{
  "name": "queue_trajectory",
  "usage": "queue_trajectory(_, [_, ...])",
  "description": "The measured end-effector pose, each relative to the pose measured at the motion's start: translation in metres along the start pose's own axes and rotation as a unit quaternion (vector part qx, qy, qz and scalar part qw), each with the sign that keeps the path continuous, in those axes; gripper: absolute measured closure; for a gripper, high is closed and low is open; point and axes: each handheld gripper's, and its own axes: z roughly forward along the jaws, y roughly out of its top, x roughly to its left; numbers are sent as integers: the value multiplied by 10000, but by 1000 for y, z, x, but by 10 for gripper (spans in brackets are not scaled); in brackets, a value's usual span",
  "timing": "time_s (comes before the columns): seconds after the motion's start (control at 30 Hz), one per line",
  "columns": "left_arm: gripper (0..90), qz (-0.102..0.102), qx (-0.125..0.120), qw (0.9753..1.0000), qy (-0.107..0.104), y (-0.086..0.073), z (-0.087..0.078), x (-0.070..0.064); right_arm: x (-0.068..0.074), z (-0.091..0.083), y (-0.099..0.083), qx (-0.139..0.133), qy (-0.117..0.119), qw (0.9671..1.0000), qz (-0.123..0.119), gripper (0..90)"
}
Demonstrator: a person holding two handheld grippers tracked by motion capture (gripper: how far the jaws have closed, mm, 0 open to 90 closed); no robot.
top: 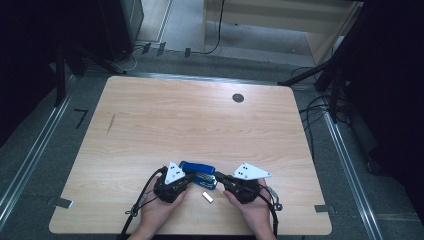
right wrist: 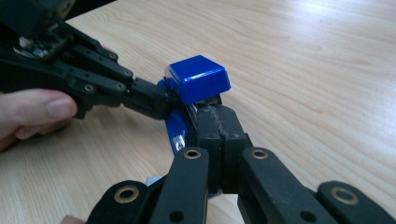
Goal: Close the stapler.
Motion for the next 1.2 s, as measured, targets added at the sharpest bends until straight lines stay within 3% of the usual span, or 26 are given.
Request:
queue_trajectory(0.33, [900,44,-19,10000,42,0,0,-2,5,1,16,-131,2,9998,-132,900])
queue_trajectory(1.2, [900,103,-24,9999,55,0,0,-2,10,5,33,-217,54,9995,-226,900])
